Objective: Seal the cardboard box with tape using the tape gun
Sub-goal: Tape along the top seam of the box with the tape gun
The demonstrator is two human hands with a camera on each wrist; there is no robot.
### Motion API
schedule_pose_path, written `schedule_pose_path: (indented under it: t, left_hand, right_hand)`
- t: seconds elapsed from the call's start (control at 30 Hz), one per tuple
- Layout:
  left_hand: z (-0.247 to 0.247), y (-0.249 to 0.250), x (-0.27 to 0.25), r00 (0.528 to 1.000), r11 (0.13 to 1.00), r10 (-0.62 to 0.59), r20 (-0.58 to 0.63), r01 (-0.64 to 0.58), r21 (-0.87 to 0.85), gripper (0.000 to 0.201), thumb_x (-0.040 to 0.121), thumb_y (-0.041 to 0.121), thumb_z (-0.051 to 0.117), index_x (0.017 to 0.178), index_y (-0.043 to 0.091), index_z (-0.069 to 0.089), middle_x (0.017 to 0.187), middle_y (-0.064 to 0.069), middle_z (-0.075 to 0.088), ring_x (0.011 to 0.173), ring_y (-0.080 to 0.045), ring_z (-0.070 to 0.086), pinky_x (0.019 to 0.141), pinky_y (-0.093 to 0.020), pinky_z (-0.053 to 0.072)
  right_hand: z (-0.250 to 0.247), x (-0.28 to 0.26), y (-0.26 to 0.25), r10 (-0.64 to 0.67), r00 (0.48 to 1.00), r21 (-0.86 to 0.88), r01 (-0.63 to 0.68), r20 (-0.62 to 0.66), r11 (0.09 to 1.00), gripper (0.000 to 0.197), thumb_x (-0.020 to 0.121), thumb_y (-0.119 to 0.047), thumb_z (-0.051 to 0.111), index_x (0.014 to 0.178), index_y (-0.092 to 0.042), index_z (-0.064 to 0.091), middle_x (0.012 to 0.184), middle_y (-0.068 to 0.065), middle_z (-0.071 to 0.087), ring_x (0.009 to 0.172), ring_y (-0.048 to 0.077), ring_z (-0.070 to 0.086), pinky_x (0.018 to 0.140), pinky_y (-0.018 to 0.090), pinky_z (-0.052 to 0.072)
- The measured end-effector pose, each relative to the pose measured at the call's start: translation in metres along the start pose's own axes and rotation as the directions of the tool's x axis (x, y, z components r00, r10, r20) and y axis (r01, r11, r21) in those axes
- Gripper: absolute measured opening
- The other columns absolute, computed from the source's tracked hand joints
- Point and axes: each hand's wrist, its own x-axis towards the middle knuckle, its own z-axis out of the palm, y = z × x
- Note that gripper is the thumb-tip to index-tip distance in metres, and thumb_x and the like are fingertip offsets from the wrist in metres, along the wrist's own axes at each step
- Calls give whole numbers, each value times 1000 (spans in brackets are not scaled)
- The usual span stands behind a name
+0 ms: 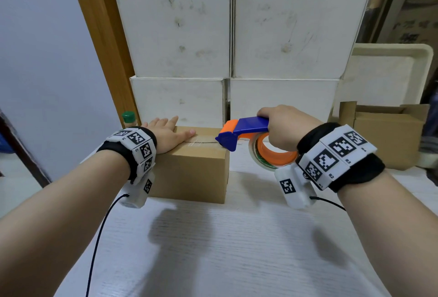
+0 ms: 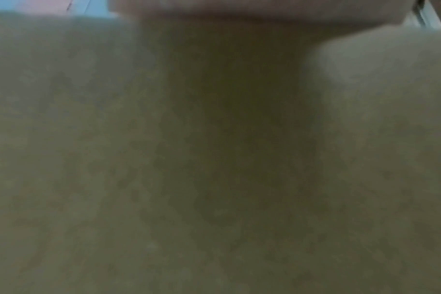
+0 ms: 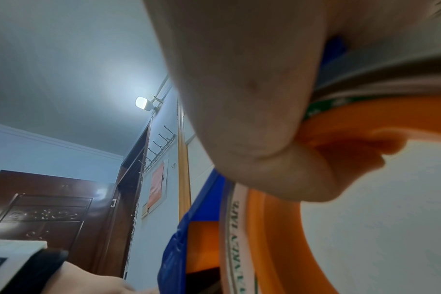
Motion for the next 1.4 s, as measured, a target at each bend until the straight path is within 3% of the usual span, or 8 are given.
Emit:
schedule_pose_path:
  t: [0.2, 0.27, 0.37, 0.47, 0.6, 0.73, 1.07, 1.4]
  left_hand:
    - [-4, 3, -2, 999, 993, -17, -43, 21, 114, 83, 85, 74, 16, 152, 26, 4, 160, -5, 12, 148, -25, 6, 119, -50, 0]
    - [-8, 5, -4, 994, 993, 38, -102, -26, 114, 78, 89, 69, 22, 152, 26, 5, 159, -5, 15, 147, -25, 9, 120, -48, 4]
    - [-11, 14, -7, 988, 990, 108, -114, -117, -73, 66, 95, 51, 37, 151, 24, 15, 155, -6, 28, 141, -25, 28, 115, -40, 24]
    - [-8, 27, -10, 993, 968, 93, -70, -107, -225, 55, 99, 41, 34, 150, 23, 23, 153, -5, 33, 140, -25, 32, 115, -37, 22]
    - [6, 43, -7, 995, 989, 82, -63, -90, -120, 58, 99, 49, 18, 150, 21, 21, 157, -5, 22, 146, -23, 14, 118, -48, 3]
    - [12, 44, -2, 999, 997, 49, -17, -50, -56, 68, 93, 61, 14, 151, 26, 9, 161, -3, 6, 148, -23, -1, 118, -50, -4]
    - [10, 42, -5, 998, 997, 65, 11, -64, -44, 84, 83, 76, 12, 151, 27, 6, 161, -3, 4, 148, -24, -2, 118, -51, -4]
    - [4, 24, 2, 997, 997, 74, 2, -74, 6, 89, 80, 80, 19, 151, 28, 10, 160, -2, 12, 148, -25, 5, 118, -51, 1]
  right_hand:
    - [1, 0, 0, 11, 1000, 3, -11, 3, 1000, 43, 82, -1, 49, 120, -21, 50, 93, 2, 52, 84, 22, 50, 72, 30, 40]
    - [1, 0, -1, 7, 1000, 4, -7, 2, 1000, 42, 82, -1, 49, 119, -21, 50, 93, 2, 52, 83, 22, 50, 72, 30, 40]
    - [-1, 0, -1, 5, 1000, 2, -5, 6, 1000, 41, 82, -1, 49, 119, -20, 50, 92, 2, 52, 83, 22, 49, 72, 30, 39]
    - [-2, 0, -2, 0, 1000, -3, 0, 4, 1000, 42, 82, 0, 48, 118, -20, 50, 92, 2, 52, 83, 22, 49, 72, 30, 39]
    - [-1, 0, -1, 0, 1000, 5, 0, 3, 1000, 42, 81, -1, 48, 118, -21, 50, 93, 2, 53, 83, 22, 50, 72, 30, 39]
    - [2, 1, 0, 5, 1000, 14, -6, 9, 1000, 42, 82, -1, 49, 119, -21, 49, 93, 2, 53, 83, 21, 50, 73, 29, 40]
    - [4, 0, 0, 8, 1000, 15, -8, 6, 1000, 42, 82, -1, 49, 119, -21, 48, 93, 2, 52, 82, 21, 50, 71, 29, 40]
    - [8, 1, 1, -21, 1000, 47, 21, 17, 999, 46, 82, 2, 45, 121, -21, 49, 93, 3, 54, 81, 20, 51, 70, 28, 37]
